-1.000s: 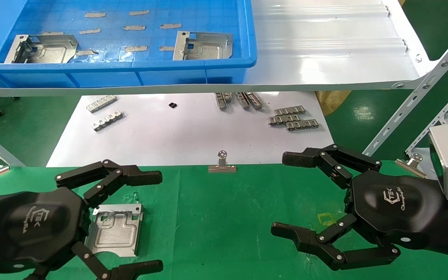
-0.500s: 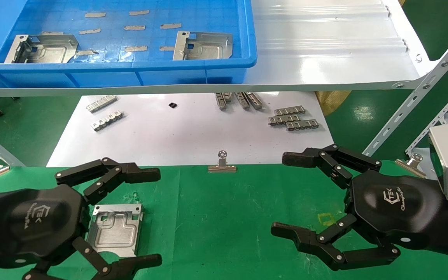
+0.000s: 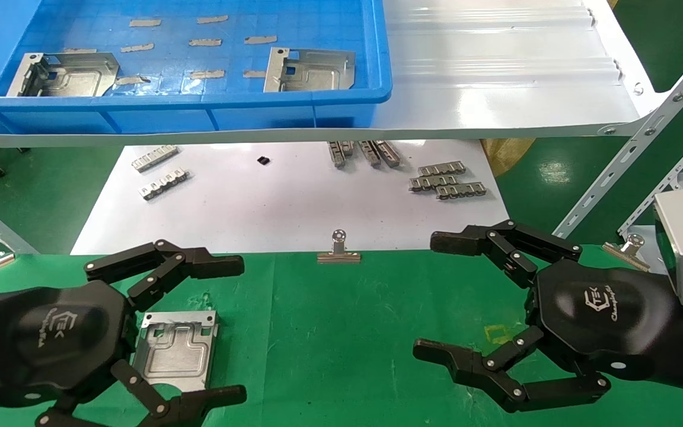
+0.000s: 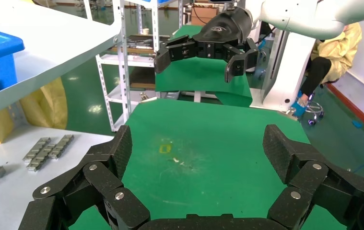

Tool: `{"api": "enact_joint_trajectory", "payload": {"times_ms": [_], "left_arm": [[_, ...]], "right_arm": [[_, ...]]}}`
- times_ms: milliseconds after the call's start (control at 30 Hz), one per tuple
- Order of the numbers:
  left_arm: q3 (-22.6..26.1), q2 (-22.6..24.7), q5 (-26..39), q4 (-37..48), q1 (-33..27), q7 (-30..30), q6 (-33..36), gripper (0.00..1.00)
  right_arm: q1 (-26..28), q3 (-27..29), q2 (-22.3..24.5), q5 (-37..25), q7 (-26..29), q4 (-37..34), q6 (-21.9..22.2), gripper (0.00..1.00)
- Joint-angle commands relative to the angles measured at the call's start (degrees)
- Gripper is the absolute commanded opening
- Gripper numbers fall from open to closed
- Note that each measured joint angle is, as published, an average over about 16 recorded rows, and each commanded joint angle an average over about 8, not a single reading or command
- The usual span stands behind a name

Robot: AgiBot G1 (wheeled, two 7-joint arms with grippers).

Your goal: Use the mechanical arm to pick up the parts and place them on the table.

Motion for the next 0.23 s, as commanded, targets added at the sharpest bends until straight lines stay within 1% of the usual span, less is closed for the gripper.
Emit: {"api": "enact_joint_trajectory", "payload": {"times_ms": [33,233], "left_arm": [[0.02,0.01,0.01,0.04,-0.01,0.01,0.01,1.0],[0.04,0.02,0.03,0.09,-0.03,0.03,0.03,1.0]], "right_arm": [[0.0,0.0,0.0,0.0,0.0,0.0,0.0,1.0],[0.0,0.0,0.0,0.0,0.0,0.0,0.0,1.0]]}}
